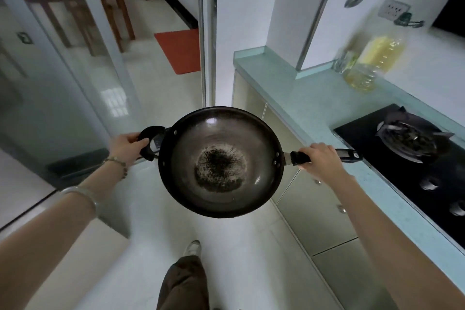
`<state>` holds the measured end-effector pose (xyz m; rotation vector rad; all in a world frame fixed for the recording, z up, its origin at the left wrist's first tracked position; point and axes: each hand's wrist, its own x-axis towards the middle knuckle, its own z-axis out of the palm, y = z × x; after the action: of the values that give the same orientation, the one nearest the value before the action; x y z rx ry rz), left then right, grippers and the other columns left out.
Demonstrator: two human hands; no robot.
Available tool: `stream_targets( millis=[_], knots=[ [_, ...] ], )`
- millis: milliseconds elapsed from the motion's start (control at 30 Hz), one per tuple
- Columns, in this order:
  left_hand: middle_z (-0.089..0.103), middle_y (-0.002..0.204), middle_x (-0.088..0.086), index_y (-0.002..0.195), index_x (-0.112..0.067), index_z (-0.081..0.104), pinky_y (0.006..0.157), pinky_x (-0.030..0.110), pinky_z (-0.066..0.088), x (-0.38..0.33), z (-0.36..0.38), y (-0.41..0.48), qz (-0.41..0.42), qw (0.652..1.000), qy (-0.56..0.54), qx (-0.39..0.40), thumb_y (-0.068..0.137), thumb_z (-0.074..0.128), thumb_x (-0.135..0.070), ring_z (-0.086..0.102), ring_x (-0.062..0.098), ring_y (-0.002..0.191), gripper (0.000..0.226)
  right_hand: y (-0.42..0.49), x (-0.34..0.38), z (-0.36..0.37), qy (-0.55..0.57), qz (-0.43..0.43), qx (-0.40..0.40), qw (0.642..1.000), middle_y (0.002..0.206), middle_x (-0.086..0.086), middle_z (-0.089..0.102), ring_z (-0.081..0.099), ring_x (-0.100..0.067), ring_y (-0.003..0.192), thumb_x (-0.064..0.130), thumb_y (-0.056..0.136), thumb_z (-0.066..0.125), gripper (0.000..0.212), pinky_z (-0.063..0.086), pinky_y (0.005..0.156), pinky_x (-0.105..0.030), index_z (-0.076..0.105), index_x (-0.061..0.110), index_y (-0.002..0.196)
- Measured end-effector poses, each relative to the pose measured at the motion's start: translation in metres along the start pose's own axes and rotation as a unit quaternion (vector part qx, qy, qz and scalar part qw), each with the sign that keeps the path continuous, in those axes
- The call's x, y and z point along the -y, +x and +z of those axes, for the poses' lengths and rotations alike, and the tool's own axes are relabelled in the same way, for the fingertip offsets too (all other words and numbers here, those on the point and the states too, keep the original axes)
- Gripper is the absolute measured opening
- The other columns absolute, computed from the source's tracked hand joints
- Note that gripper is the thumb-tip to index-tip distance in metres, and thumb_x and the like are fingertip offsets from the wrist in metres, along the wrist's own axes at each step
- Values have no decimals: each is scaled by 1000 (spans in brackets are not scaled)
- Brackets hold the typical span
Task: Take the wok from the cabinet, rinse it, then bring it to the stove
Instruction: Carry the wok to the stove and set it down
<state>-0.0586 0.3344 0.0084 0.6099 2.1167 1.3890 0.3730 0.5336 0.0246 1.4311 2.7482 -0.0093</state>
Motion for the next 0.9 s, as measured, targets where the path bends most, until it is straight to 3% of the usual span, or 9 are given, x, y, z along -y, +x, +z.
stream_targets(
  millis=[133, 200, 267, 367, 467, 567, 667, 800, 900],
  knots=[
    [61, 100, 14, 119, 8, 59, 87, 36, 49, -20, 39, 70, 12, 999, -3, 45, 87, 60, 1, 59, 22, 78, 34, 43, -20, 2, 0, 40, 4, 999, 99, -4, 61, 53, -27, 102, 33, 83, 63, 28, 35, 93, -39, 63, 24, 110],
    [61, 98, 14, 117, 7, 60, 78, 34, 55, -37, 61, 108, 15, 998, -4, 68, 87, 59, 3, 59, 20, 69, 31, 66, -30, 3, 5, 66, 0, 998, 98, -5, 62, 53, -27, 102, 33, 83, 63, 28, 35, 93, -38, 64, 24, 109],
    [61, 97, 14, 117, 6, 59, 66, 28, 56, -60, 86, 144, 28, 995, 4, 101, 87, 58, 3, 59, 24, 74, 30, 88, -41, 4, 8, 97, -4, 995, 96, -4, 62, 54, -26, 100, 35, 83, 62, 28, 36, 91, -37, 65, 25, 109],
    [60, 96, 16, 119, 10, 57, 62, 24, 56, -93, 126, 195, 45, 989, 8, 138, 87, 58, 5, 56, 23, 69, 32, 116, -56, 2, 5, 145, 7, 989, 96, -2, 62, 54, -24, 99, 38, 83, 60, 30, 37, 89, -35, 64, 26, 110],
    [62, 91, 14, 117, 13, 58, 85, 46, 54, -125, 167, 237, 49, 984, 15, 173, 87, 59, 4, 58, 27, 79, 31, 136, -70, -1, 12, 188, 12, 982, 100, -3, 61, 52, -25, 102, 36, 84, 62, 31, 35, 91, -35, 62, 26, 113],
    [63, 94, 13, 116, 8, 61, 97, 51, 47, -149, 211, 267, 56, 977, 15, 206, 86, 60, 4, 57, 27, 92, 31, 147, -89, -2, 18, 224, 18, 974, 102, -3, 61, 52, -25, 102, 36, 84, 63, 33, 35, 91, -36, 61, 25, 115],
    [64, 90, 11, 112, 7, 64, 96, 49, 48, -167, 260, 295, 75, 969, 30, 233, 85, 60, 5, 59, 24, 87, 28, 156, -114, 5, 16, 256, 13, 966, 101, -2, 60, 52, -24, 100, 38, 82, 65, 37, 36, 89, -35, 61, 26, 117],
    [61, 71, 1, 108, -8, 62, 61, 20, 56, -186, 333, 317, 78, 957, 36, 279, 87, 54, 7, 61, 18, 64, 28, 172, -155, 14, 26, 287, 17, 957, 101, -2, 60, 52, -24, 100, 37, 82, 64, 37, 36, 89, -36, 60, 27, 118],
    [64, 68, 7, 79, -7, 68, 81, 41, 54, -189, 391, 343, 89, 947, 79, 299, 85, 55, 5, 60, 29, 79, 19, 184, -192, 19, 29, 308, 17, 951, 102, -1, 60, 52, -24, 102, 37, 82, 64, 37, 35, 90, -36, 61, 27, 118]
  ],
)
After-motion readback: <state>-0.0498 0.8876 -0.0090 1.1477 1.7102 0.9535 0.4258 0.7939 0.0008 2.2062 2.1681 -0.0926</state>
